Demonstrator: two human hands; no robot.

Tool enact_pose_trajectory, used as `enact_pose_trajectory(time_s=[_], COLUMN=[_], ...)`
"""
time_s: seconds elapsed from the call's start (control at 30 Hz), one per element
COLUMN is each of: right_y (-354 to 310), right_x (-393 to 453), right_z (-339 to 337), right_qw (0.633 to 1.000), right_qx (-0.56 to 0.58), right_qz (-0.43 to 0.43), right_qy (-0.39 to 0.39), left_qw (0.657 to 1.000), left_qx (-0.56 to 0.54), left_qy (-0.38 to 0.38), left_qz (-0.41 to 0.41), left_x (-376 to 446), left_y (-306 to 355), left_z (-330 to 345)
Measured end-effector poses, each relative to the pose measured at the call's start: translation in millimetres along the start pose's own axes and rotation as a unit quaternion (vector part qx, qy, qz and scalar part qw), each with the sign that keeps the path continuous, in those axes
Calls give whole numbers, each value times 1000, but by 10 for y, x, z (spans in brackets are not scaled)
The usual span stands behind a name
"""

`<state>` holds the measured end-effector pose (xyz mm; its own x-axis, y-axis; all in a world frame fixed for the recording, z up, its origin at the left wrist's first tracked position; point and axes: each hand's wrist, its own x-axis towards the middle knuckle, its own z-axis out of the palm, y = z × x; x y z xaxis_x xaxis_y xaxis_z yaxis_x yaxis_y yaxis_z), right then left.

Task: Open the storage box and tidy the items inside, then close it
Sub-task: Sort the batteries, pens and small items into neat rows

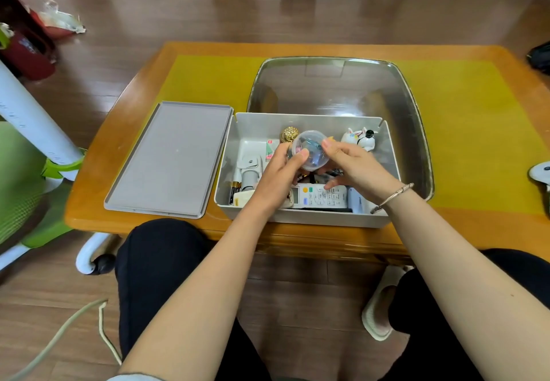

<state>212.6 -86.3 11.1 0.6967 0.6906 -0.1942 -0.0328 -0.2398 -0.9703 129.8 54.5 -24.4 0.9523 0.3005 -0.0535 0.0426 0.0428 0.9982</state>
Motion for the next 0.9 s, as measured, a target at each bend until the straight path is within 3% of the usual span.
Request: enact_pose_trajectory(time_s=[0.17, 0.33, 0.43, 0.53, 0.7, 0.77, 0.9], right_y=[33, 26, 13, 19, -1, -41, -84], right_x=[48, 80, 111, 86, 61, 75, 66], right_z=[12, 36, -18, -52, -16, -39, -84], right_qw=[999, 1000, 996, 974, 902, 910, 961], right_qx=[21, 14, -73, -194, -370, -351, -237], right_qz=[-36, -14, -22, -102, -216, -210, -139], right_qy=[7, 21, 47, 56, 40, 61, 37], left_qw=[999, 998, 999, 998, 999, 999, 999], left_qx=[-46, -57, -22, -30, 28, 18, 21], left_qy=[-16, -9, 4, 39, 36, 23, 23], left_qz=[-17, -21, -34, -47, -18, -20, -7], left_x=[16, 27, 52, 76, 69, 41, 34], left_y=[-27, -50, -55, -59, -61, -10, 27], left_z=[-17, -35, -16, -16, 13, 11, -2])
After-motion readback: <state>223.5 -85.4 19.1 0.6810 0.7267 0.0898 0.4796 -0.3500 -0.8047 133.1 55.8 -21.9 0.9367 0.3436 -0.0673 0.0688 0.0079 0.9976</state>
